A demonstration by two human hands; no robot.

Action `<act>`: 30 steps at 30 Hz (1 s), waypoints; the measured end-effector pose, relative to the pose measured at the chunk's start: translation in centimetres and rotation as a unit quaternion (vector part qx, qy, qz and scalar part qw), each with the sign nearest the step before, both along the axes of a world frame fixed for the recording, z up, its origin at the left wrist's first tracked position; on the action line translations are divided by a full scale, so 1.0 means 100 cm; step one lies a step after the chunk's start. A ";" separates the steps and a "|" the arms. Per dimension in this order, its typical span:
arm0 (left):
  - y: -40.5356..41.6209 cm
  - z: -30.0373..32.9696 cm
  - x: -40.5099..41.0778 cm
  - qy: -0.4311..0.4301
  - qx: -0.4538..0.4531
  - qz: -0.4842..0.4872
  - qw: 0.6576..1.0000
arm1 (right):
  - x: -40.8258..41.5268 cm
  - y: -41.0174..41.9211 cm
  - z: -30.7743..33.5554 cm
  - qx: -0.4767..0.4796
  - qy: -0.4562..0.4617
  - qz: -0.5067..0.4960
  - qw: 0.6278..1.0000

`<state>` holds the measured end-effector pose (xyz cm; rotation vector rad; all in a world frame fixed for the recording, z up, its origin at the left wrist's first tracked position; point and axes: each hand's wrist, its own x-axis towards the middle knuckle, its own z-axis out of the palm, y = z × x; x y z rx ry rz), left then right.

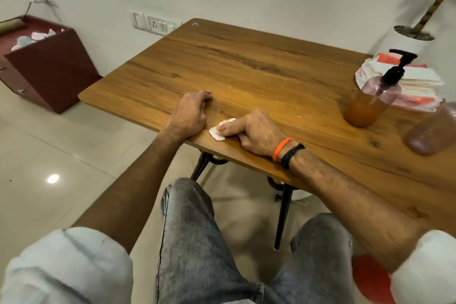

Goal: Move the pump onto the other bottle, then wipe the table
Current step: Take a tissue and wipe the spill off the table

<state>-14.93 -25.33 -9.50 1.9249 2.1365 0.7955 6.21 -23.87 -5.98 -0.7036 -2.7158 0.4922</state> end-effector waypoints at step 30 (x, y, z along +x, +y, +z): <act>-0.021 0.003 0.043 0.004 -0.015 0.015 1.000 | 0.104 -0.031 0.011 -0.017 -0.013 0.109 0.994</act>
